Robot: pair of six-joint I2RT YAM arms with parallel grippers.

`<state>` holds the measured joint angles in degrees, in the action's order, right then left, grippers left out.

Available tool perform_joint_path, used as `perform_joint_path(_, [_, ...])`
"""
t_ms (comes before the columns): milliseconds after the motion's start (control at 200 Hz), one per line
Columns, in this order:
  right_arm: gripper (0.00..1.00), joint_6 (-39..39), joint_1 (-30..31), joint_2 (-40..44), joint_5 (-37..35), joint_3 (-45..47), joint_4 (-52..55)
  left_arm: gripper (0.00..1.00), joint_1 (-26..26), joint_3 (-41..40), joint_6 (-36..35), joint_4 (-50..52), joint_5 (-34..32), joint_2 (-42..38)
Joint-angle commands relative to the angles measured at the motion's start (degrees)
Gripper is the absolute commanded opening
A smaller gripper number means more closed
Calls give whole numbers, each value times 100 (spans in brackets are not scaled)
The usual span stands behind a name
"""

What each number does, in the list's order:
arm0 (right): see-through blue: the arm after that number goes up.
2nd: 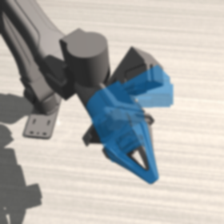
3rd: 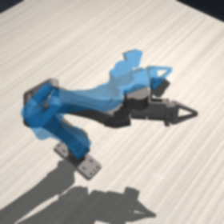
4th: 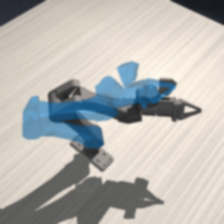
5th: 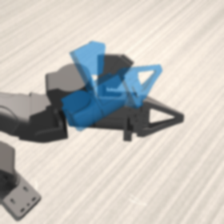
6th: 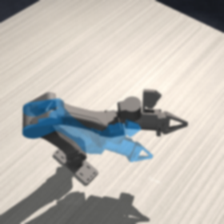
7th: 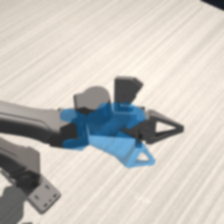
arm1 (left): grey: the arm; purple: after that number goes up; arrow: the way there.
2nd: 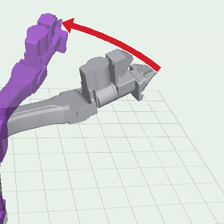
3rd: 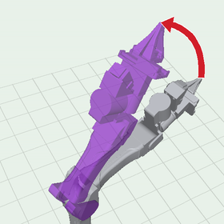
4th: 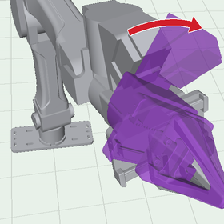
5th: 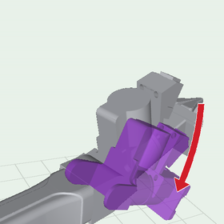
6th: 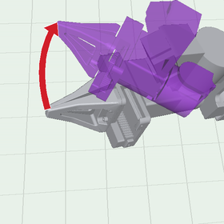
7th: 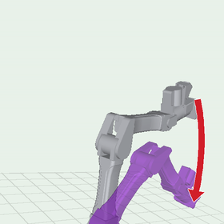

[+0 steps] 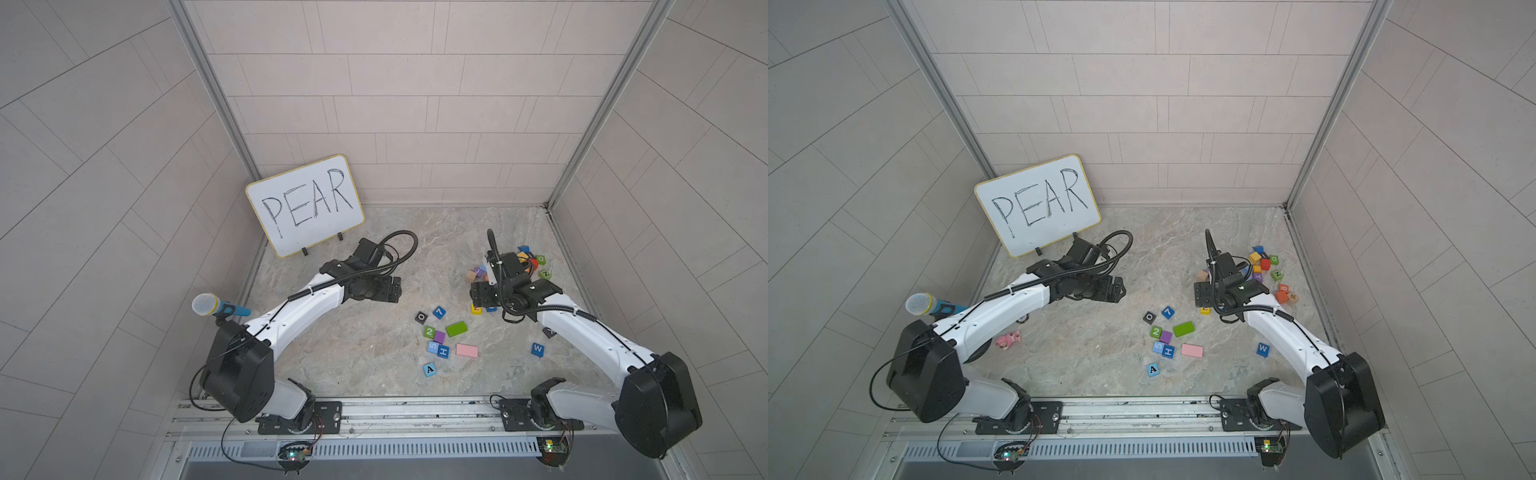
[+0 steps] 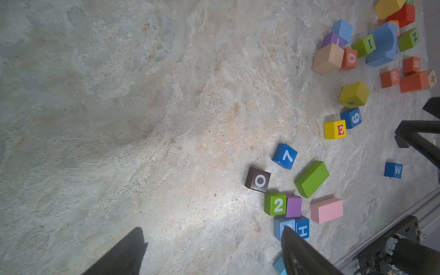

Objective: Spell the uppercase word “pear” with letter blocks
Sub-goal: Pick up the letter block from the center of the board.

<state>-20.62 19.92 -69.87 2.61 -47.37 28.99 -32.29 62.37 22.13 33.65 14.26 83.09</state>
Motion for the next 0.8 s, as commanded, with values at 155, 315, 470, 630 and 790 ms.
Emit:
perform_joint_path(155, [75, -381, 3, -325, 429, 283, -192, 91, -188, 315, 138, -60, 114, 107])
perform_joint_path(315, [73, -373, 3, -651, 280, 211, -257, 91, -204, 407, 151, -73, 105, 184])
perform_joint_path(470, [73, -337, 3, -908, 242, 134, -306, 92, -204, 390, 130, 4, 20, 107])
perform_joint_path(630, [72, -321, 3, -1023, 249, 132, -427, 94, -170, 296, 122, 30, -359, -275])
perform_joint_path(790, [72, -312, 1, -1173, 257, 102, -527, 95, -145, 158, 134, -40, -495, -459])
